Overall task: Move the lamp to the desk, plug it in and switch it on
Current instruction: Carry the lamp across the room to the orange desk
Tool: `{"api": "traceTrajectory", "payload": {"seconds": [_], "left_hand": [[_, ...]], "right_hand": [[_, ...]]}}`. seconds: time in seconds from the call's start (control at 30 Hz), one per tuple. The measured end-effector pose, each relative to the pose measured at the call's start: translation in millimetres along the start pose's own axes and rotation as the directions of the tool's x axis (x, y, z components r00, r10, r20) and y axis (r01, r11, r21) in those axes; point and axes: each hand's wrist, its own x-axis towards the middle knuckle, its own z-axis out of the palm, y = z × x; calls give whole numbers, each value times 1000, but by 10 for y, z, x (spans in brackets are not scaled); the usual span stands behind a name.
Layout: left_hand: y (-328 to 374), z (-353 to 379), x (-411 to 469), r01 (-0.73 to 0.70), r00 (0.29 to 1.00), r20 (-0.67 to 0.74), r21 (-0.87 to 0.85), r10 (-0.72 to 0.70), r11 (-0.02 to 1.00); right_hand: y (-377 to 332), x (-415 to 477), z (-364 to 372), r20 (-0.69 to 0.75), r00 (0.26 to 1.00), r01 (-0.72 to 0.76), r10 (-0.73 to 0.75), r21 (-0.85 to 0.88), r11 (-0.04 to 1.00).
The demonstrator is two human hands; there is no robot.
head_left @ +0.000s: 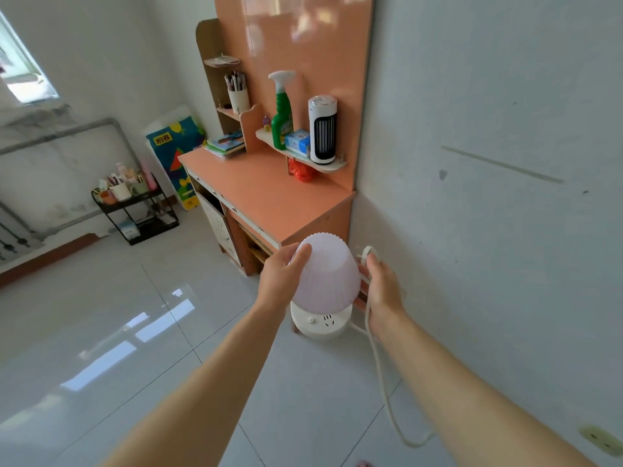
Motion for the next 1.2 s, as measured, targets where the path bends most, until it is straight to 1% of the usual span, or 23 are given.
{"api": "traceTrajectory", "payload": {"seconds": [0.17,0.27,0.37,0.47,0.6,0.73,0.9,1.07,1.2], "left_hand": [[196,96,604,-11,998,-60,-12,10,1000],[295,141,980,-24,997,-68,-3,24,1000],[392,149,1343,-29,997,-78,-4,29,1000],[450,123,1742,-21,997,-78,-9,20,1000],[494,78,2286,-23,999,-32,-14,22,1000],[496,-34,2960,-2,1000,27,19,1,1000],[558,-150,3764,27,996,83,69,-32,997],[546,-181,4296,29,988,146,84,-42,996],[499,-179,4556,54,984,164,88,-68,995]], "right_hand": [[-257,647,189,73,997,35,-32,-38,999],[-361,1028,338,86,994,74,-69,-57,996],[-437,1354,497,103,993,66,-60,-56,996],[-484,1706,697,86,996,35,-30,-52,998],[-499,2141,975,48,999,10,-8,-40,999],[-491,2603,1311,0,1000,-5,5,-9,1000],[-547,3120,1715,-52,997,-49,53,67,997],[-585,3483,1949,-103,991,-76,85,88,993],[-579,3708,2073,-128,987,-85,96,86,993]]}}
